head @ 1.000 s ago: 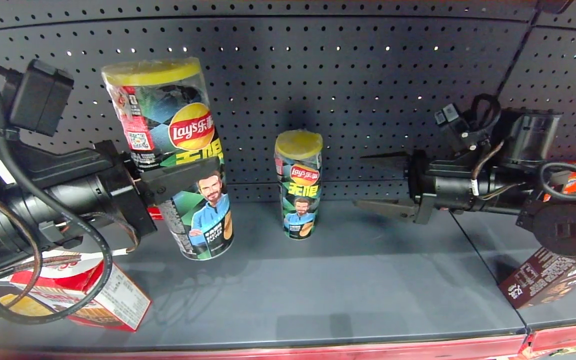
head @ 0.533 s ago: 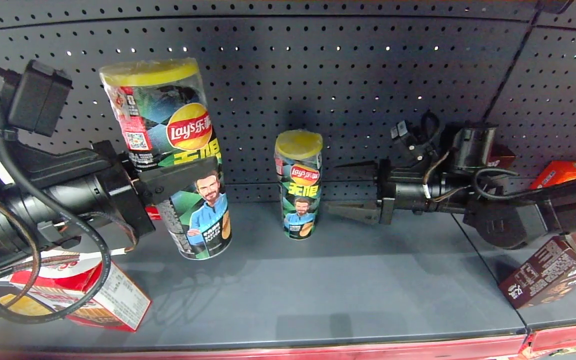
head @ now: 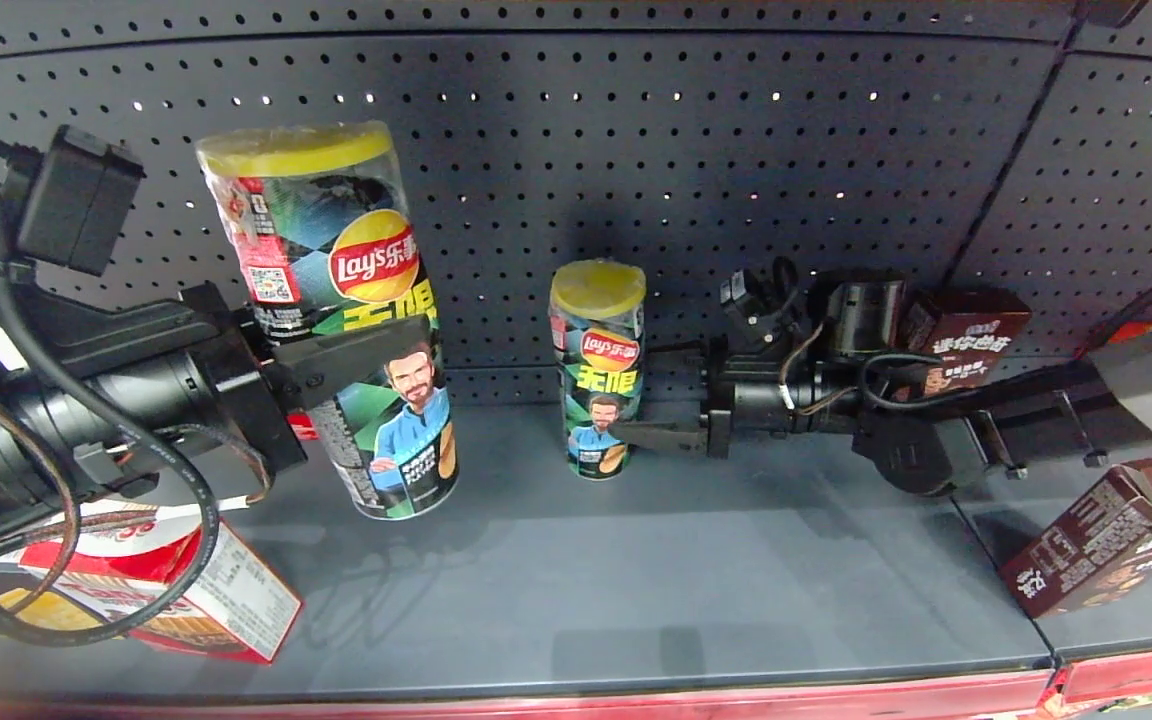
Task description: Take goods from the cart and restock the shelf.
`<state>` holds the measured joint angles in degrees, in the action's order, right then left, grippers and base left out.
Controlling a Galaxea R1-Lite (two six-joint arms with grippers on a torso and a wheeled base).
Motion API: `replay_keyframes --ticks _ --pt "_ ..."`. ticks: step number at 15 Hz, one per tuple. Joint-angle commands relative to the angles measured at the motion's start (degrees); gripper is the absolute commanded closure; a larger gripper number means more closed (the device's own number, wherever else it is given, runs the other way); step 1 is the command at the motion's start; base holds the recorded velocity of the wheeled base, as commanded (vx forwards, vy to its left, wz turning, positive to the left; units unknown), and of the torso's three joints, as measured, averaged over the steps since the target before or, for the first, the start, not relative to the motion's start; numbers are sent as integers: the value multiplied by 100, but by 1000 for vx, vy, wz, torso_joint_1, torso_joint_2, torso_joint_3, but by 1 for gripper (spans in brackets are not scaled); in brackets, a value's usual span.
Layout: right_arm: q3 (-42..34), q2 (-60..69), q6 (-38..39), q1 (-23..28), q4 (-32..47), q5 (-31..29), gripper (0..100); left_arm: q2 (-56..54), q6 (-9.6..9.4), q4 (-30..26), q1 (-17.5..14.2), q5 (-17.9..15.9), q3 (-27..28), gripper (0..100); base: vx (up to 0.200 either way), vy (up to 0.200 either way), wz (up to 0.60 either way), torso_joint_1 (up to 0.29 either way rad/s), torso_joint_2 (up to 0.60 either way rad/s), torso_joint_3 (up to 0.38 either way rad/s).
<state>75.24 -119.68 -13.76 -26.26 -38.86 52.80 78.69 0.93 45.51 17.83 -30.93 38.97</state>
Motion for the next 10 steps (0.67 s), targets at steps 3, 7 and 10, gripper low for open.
replay_keyframes --ticks 3,7,10 --pt "316 -416 -4 -37 -16 2 0 15 -5 2 1 -1 -13 100 0 0 0 0 0 0" --pt "597 -671 -4 -90 -34 11 0 -12 -5 20 -34 -10 -206 100 0 0 0 0 0 0" --pt "1028 -961 -4 -151 10 11 0 -12 -5 20 -70 -1 -259 100 0 0 0 0 0 0"
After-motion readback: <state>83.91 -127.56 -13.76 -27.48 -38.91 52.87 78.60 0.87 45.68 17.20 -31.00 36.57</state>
